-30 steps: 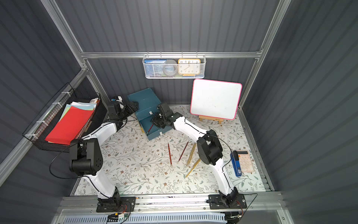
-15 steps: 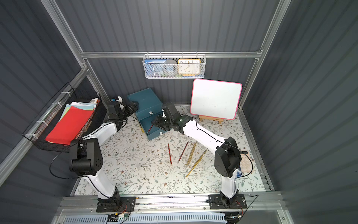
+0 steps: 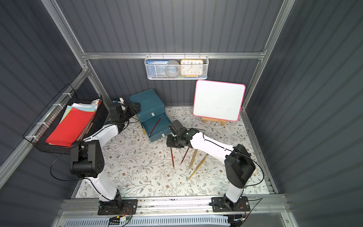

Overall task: Please place the pencils in the drawer according to their color
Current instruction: Pick up the pencil from the center of the board.

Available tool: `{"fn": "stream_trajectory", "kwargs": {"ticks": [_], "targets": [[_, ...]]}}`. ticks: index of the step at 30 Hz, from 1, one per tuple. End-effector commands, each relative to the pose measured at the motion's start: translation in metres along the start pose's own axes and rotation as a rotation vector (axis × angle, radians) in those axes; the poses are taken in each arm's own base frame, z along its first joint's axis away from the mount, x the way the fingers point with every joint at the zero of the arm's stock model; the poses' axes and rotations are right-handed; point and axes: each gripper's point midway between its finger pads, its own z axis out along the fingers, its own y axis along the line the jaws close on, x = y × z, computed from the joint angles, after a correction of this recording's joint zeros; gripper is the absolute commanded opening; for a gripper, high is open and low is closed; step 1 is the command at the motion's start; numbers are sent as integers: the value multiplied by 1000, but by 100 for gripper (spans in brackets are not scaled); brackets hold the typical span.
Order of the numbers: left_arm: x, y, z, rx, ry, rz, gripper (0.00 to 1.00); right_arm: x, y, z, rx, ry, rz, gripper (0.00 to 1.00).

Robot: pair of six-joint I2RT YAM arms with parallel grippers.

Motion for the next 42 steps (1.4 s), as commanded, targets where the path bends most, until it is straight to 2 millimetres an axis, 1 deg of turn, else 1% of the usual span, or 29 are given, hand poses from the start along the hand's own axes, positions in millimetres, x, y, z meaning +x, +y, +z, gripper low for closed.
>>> {"fn": "stream_trajectory", "kwargs": {"ticks": [1,7,12,23,33,35,42], "targets": [[27,16,2,-49,84,-10,100,19,-25,18,117,45,-68,40],[26,16,2,-52,85,-5,100,41,-38,45,214,113,-149,39],[27,16,1,-53,85,-5,100,53,-46,62,272,164,-188,39],[28,16,2,-49,86,-8,100,57,-58,79,338,182,-228,36],[29,17,2,-50,87,-9,100,63,-62,93,359,207,-234,31],[28,17,2,-49,86,-11,100,65,-63,94,366,212,-238,28],[28,15,1,-47,85,-9,100,73,-70,95,387,233,-232,6]]}}
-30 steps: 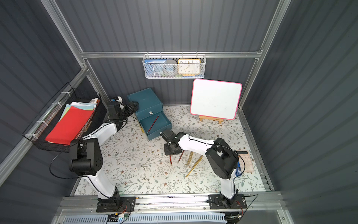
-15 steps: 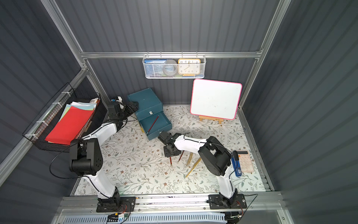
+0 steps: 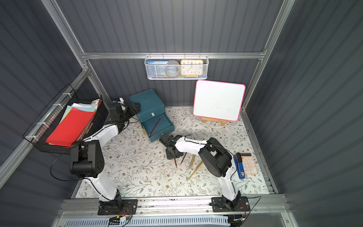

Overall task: Please place the pencils in the drawer according to their color
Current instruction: Pick up the pencil from the center of the board.

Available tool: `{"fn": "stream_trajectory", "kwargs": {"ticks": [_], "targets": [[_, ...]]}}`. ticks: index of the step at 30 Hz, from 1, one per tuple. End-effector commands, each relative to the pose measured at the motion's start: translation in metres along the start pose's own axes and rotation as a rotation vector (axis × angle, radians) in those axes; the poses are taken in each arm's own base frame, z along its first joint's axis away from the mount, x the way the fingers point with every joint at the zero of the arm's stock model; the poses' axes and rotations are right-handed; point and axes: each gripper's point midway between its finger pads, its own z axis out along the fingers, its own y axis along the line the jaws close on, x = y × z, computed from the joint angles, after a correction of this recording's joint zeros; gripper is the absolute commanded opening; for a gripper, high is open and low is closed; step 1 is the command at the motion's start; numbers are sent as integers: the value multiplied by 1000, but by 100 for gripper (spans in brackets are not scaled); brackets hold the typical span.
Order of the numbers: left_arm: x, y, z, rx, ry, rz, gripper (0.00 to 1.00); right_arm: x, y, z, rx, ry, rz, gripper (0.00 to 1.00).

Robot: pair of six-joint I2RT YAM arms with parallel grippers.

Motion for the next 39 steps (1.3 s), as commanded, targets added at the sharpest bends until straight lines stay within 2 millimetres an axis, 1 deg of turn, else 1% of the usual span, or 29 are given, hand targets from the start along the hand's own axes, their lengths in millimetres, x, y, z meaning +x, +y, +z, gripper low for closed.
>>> {"fn": "stream_trajectory", "kwargs": {"ticks": [1,3,8,15,20,28,32,39], "targets": [[28,16,1,-49,85,-10,100,17,-5,15,37,59,-7,4],[28,16,1,-48,86,-10,100,18,-6,13,38,58,-2,0],[27,16,1,-48,83,-10,100,21,-8,11,35,60,13,0],[26,15,1,-47,80,-8,100,25,0,-1,-24,67,46,0],[27,16,1,-49,81,-9,100,25,4,-16,-66,61,58,0],[26,14,1,-44,80,-8,100,36,8,-40,-150,76,79,0],[25,13,0,-41,79,-7,100,39,16,-55,-216,81,103,0],[25,13,0,-40,78,-7,100,37,36,-80,-342,83,147,0]]}}
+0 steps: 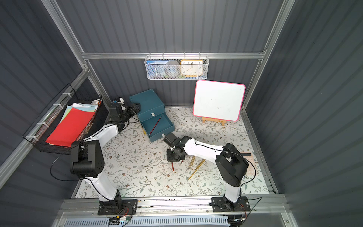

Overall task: Please place the pencils in the drawer according to their color
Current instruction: Pick up the pencil from the center of the board.

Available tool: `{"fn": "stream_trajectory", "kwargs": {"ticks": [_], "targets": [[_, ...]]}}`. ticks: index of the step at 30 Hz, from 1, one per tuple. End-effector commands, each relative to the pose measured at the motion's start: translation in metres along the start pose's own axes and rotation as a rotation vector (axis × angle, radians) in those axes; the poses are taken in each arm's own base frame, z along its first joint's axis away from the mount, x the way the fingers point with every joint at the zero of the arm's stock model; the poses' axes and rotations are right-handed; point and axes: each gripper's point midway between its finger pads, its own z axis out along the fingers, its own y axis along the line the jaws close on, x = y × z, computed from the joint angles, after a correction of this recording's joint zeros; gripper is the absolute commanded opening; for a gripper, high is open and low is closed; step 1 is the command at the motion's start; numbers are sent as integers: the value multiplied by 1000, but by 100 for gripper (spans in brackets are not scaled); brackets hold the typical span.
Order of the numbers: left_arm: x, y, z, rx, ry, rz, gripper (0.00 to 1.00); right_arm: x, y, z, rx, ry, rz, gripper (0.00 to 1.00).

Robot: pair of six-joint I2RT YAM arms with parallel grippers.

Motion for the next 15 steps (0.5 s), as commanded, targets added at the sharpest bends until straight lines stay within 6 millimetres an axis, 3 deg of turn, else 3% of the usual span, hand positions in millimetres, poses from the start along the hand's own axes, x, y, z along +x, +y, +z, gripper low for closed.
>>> {"fn": "stream_trajectory", "kwargs": {"ticks": [1,5,15], "targets": [[25,13,0,-41,78,-7,100,8,14,-9,-70,31,33,0],[24,12,0,-40,76,-6,100,11,30,-23,-147,50,40,0],[22,11,-1,-40,75,-6,100,-5,69,-69,-295,-5,41,0]]}}
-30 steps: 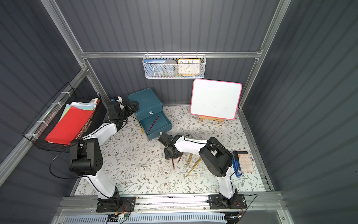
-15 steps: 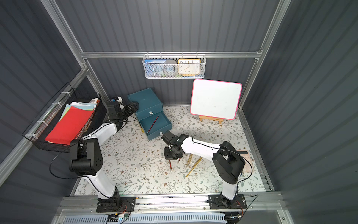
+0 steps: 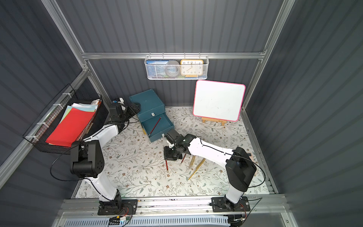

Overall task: Please place the pencils in the drawer according to their color
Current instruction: Pick up the pencil from the center of the board, then place the pencil in the drawer.

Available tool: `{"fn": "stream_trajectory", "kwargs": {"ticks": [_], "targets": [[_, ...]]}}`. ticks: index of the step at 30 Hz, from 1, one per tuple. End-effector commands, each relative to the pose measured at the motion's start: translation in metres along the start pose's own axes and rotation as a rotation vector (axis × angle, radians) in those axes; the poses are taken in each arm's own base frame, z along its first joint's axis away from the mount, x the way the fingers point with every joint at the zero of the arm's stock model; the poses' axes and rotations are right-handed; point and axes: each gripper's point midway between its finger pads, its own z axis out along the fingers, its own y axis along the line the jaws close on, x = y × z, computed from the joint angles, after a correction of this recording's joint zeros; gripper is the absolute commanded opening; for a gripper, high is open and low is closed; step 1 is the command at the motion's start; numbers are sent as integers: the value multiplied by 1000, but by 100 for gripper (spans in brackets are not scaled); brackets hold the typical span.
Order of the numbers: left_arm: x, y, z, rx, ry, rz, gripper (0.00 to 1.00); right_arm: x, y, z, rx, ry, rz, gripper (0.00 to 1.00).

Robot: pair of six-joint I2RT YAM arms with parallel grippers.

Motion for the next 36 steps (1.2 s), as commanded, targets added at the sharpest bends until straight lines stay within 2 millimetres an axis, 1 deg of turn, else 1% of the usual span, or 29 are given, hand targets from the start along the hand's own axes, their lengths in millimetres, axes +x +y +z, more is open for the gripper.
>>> {"fn": "stream_trajectory", "kwargs": {"ticks": [1,4,8,13,15,17,18,26,33,36], "targets": [[21,10,-1,-38,73,-5,100,-7,26,-18,-76,-29,-9,0],[22,11,-1,-40,74,-4,100,-19,33,-24,-84,-76,-17,0],[22,11,-1,-41,74,-4,100,-39,47,-28,-113,-125,-8,0],[23,12,-2,-42,75,-3,100,-71,67,-31,-176,-177,34,0],[23,12,-2,-43,76,-3,100,-85,72,-32,-196,-200,61,0],[23,12,-2,-42,77,-3,100,-96,70,-31,-201,-213,93,0],[23,12,-2,-42,76,-2,100,-107,75,-33,-227,-238,103,0],[23,11,-3,-42,75,-1,100,-151,72,-28,-271,-301,208,0],[24,12,-4,-43,77,-2,100,-182,60,-10,-303,-322,327,0],[24,12,-3,-44,80,-3,100,-191,57,-4,-308,-329,358,0]]}}
